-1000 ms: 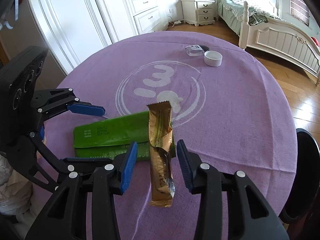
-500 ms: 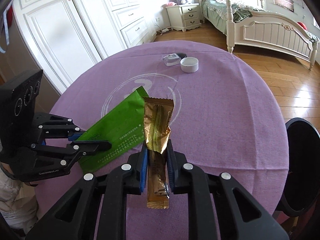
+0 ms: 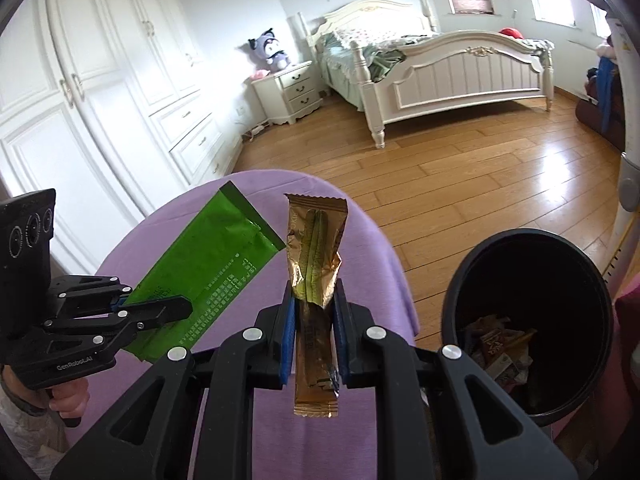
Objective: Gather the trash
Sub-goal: 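Carry the green and gold wrappers over the black bin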
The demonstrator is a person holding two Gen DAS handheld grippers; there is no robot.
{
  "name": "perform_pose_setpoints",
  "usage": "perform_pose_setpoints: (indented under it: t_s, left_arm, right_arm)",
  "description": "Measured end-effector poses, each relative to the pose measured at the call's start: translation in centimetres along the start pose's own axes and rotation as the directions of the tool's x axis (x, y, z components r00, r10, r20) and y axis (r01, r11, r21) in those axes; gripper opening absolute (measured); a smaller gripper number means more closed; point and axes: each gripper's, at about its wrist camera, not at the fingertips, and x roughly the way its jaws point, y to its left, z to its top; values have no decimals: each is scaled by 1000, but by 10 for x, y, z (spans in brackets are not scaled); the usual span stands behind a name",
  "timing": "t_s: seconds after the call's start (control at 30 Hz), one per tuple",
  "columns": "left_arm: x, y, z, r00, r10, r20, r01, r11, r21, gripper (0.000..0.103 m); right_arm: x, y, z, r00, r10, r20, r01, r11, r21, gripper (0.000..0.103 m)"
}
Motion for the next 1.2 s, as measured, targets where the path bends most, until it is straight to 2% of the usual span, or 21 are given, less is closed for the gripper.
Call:
perform_pose_setpoints:
  t_s: [0.2,0.47,0.77,1.2]
  left_arm:
    - [46,-38,39,998,-65,-13,66,997,30,9]
    - [107,-90,76,993,-115,-39,118,989,85,9]
    - [157,-130,92,987,-143,-75,150,983,106,9]
    - [188,-148,92,982,-147,-119,161,980,119,9]
  right_arm:
    - [-7,-43,0,996,-86,30,84,993,80,18]
    - [-9,-95,-6,982,-189,28,183,973,144,18]
    - [-15,-144,-17,970,-244,10,237,949,209,18]
    - [-11,-175,-23,966,-257,-11,251,931,266,18]
